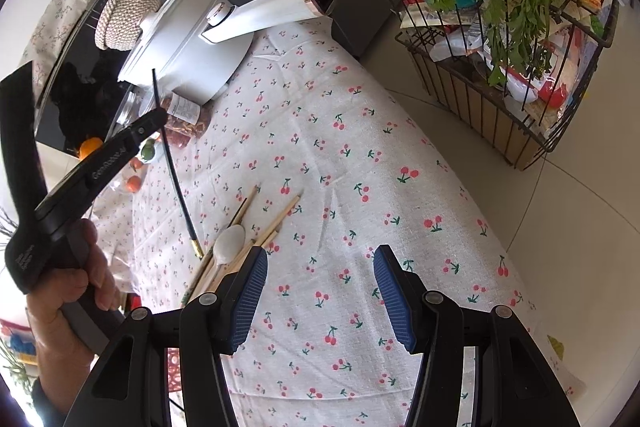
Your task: Organize utensils
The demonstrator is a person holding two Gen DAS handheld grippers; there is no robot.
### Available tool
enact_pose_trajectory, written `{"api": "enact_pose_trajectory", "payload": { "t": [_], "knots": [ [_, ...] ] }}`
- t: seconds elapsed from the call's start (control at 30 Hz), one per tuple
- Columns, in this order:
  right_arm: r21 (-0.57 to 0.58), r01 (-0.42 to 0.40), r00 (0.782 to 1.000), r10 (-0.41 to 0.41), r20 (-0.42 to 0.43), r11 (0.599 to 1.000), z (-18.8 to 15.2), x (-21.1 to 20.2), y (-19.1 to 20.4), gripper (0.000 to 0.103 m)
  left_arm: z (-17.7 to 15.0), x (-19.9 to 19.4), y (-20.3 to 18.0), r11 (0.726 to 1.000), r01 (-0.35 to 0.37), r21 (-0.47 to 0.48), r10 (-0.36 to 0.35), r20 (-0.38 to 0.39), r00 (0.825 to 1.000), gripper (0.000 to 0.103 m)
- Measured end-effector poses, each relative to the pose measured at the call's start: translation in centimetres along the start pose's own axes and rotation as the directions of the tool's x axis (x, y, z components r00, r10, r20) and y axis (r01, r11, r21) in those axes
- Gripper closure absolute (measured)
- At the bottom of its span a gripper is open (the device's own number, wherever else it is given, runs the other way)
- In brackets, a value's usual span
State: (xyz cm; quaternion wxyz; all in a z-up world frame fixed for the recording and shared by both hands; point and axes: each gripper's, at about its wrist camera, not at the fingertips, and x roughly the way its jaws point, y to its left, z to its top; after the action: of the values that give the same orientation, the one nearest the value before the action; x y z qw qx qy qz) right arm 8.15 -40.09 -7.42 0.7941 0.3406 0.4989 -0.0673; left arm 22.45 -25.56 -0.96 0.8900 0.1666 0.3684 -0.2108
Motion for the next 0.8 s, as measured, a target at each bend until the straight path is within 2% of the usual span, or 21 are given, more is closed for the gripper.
{"api": "enact_pose_trajectory", "payload": {
  "t": [0.1, 0.2, 0.3, 0.4, 0.5, 0.67, 0.8],
  "knots": [
    [-0.008, 0.007, 1.000, -0.007, 0.006, 1.000, -0.1, -0.2, 0.1, 0.047, -0.6, -3.1, 1.7, 0.998, -0.007, -0.068, 0.014, 0.097, 0.995, 0.097],
    [-0.022, 0.020, 1.000, -0.020, 0.012, 1.000, -0.3, -0.4, 0.3, 0.047, -1.4, -6.1, 3.7, 0.987, 0.011, -0.159, 0.019, 0.183, 0.983, 0.098],
    [-0.041, 0.036, 0.999, -0.035, 0.020, 0.999, -0.5, -0.6, 0.5, 0.047, -2.2, -8.8, 5.3, 0.971, 0.051, -0.233, 0.011, 0.260, 0.966, 0.098],
    [-0.062, 0.049, 0.999, -0.048, 0.026, 0.997, -0.6, -0.7, 0.8, 0.047, -2.8, -11.9, 5.9, 0.961, 0.095, -0.260, 0.000, 0.343, 0.939, 0.098],
    [-0.082, 0.060, 0.998, -0.058, 0.029, 0.995, -0.7, -0.6, 1.1, 0.047, -2.9, -15.7, 6.0, 0.955, 0.160, -0.251, -0.044, 0.414, 0.909, 0.098],
    [-0.116, 0.072, 0.997, -0.070, 0.022, 0.991, -0.9, -0.1, 1.8, 0.047, -4.0, -23.0, 6.1, 0.960, 0.213, -0.181, -0.091, 0.517, 0.851, 0.098],
    [-0.133, 0.072, 0.997, -0.072, 0.004, 0.989, -1.2, 0.9, 2.6, 0.047, -6.2, -27.7, 7.4, 0.959, 0.236, -0.155, -0.112, 0.560, 0.821, 0.098]
  ]
}}
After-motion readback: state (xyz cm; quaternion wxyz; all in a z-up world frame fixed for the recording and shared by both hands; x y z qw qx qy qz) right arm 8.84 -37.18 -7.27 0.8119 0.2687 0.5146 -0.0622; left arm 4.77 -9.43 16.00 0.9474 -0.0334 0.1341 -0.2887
